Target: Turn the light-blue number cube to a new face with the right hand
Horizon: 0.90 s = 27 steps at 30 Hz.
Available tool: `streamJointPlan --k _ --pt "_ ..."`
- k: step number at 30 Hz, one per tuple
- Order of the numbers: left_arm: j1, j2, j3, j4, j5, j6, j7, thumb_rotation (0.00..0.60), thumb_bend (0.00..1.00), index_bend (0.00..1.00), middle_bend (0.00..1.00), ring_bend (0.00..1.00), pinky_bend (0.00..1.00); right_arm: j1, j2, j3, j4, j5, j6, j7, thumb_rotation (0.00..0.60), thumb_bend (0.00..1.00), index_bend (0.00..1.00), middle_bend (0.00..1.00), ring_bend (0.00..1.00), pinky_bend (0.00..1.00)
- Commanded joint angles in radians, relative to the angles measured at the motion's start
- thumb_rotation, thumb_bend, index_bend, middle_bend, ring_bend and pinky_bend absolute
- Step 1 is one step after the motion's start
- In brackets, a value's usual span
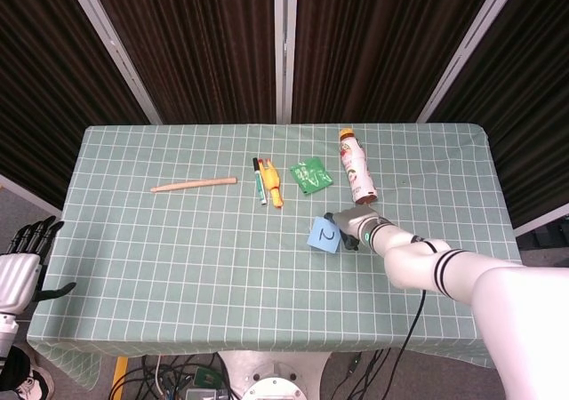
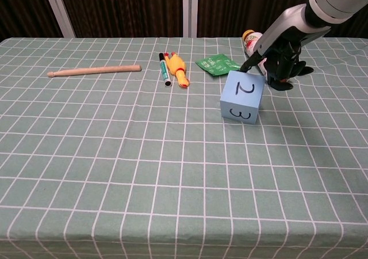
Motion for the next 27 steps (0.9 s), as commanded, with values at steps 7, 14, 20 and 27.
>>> streamJointPlan --k 7,14,20,27 --pt "0.004 0.0 0.0 0.013 -0.005 0.001 -0.024 0.6 0.0 0.03 0.0 0.0 0.0 0.086 -0.081 -0.042 0.112 -0.075 -0.1 0.185 0.6 1.0 0.0 1.0 0.86 0.74" --pt "0.007 0.002 -0.001 0.024 -0.01 0.001 -0.043 0.6 0.0 0.03 0.0 0.0 0.0 0.158 -0.128 -0.052 0.19 -0.137 -0.172 0.312 0.6 1.0 0.0 1.0 0.86 0.74" --pt "0.007 0.0 -0.004 0.036 -0.017 -0.004 -0.059 0.6 0.0 0.03 0.0 0.0 0.0 0.195 -0.159 -0.048 0.227 -0.215 -0.238 0.399 0.6 1.0 0.0 1.0 0.86 0.74" --pt "0.01 -0.007 -0.001 0.049 -0.016 -0.004 -0.068 0.6 0.0 0.03 0.0 0.0 0.0 0.193 -0.167 -0.024 0.227 -0.307 -0.252 0.472 0.6 1.0 0.03 1.0 0.86 0.74"
